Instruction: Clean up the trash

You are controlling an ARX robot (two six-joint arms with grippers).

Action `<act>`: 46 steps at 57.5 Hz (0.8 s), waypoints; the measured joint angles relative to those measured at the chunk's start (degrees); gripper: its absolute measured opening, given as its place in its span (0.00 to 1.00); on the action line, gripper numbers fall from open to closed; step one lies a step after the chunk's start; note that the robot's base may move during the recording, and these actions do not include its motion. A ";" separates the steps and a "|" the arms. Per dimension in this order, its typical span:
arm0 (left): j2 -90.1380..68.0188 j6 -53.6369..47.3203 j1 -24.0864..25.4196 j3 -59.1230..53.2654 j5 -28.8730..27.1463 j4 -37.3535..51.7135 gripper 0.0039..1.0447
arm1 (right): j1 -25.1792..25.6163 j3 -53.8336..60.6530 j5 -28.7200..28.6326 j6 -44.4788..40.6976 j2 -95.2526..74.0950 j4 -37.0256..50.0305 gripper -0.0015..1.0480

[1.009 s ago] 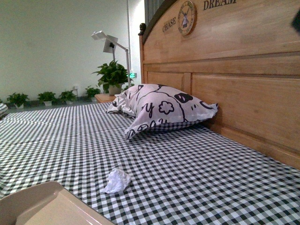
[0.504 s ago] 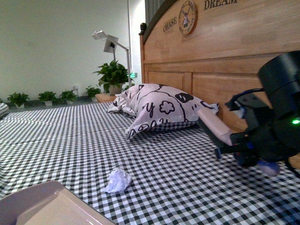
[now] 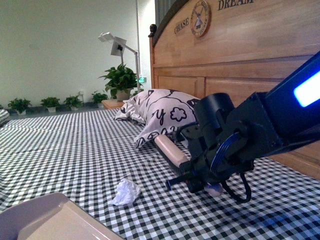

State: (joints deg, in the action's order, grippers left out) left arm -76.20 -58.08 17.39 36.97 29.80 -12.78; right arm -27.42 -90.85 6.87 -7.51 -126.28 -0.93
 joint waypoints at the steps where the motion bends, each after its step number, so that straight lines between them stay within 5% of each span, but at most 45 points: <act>1: 0.00 0.00 0.00 0.00 0.00 0.00 0.27 | -0.02 -0.15 0.33 -0.37 -0.63 -0.15 0.19; 9: 0.00 0.00 0.00 0.00 0.00 0.00 0.27 | -0.02 -0.35 0.74 -1.86 -3.08 -1.14 0.19; 19: 0.00 -0.02 0.00 0.00 0.00 0.00 0.27 | -0.72 0.96 -5.79 -2.56 -2.38 -2.67 0.19; 36: 0.00 -0.07 0.00 0.00 -0.02 0.00 0.27 | -0.50 12.44 -37.88 -10.56 10.47 -14.84 0.19; 46: 0.00 -0.13 0.00 0.00 0.00 0.00 0.27 | 2.12 15.26 -46.42 -17.20 18.18 -23.02 0.19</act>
State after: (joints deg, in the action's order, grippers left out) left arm -76.20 -58.22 17.39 36.97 29.80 -12.78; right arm -25.30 -75.59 -39.55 -24.71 -108.09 -23.94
